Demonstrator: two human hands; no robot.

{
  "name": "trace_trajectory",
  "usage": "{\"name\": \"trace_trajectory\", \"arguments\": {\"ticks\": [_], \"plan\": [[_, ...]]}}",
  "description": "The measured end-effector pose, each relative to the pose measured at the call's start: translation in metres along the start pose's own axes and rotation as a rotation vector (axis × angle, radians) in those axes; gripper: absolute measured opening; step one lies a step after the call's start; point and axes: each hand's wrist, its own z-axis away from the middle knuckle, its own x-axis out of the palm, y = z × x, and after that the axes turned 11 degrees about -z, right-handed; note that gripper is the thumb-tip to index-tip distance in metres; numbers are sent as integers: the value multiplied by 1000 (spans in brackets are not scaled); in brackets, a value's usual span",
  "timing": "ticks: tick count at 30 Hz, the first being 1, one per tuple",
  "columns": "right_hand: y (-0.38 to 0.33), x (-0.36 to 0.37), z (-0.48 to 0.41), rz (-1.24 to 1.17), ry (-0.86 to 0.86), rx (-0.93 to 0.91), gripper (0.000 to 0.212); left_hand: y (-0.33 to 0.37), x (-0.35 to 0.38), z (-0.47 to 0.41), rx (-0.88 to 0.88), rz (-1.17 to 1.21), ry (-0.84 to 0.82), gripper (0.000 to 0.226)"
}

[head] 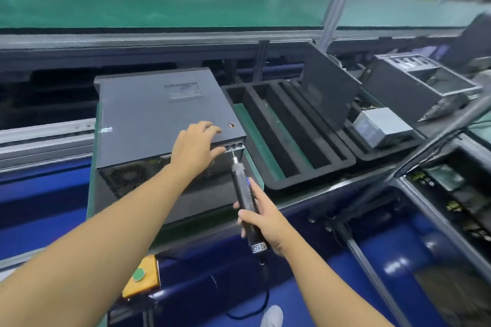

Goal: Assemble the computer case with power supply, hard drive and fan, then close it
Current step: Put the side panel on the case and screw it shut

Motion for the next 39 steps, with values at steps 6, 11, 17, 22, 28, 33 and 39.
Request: {"name": "trace_trajectory", "arguments": {"ticks": [6,11,17,22,28,33,39], "plan": [[-13,-21,-4,15,75,17,86,1,29,-44,87,-192,-257,61],[-20,-31,-15,32,44,39,86,-5,50,-46,23,-184,-262,56],[-22,-33,-24,48,14,66,90,-6,53,-44,21,-200,-206,54],[-27,-37,-32,67,34,79,89,-5,55,-42,27,-210,-175,53],[-27,-39,-34,96,43,105,90,-4,54,-40,24,-210,-155,54],[-30,-39,-32,151,60,107,90,-3,53,-40,5,-213,-125,56],[-34,-38,-31,237,68,89,90,-1,53,-40,-9,-225,-100,59]]}}
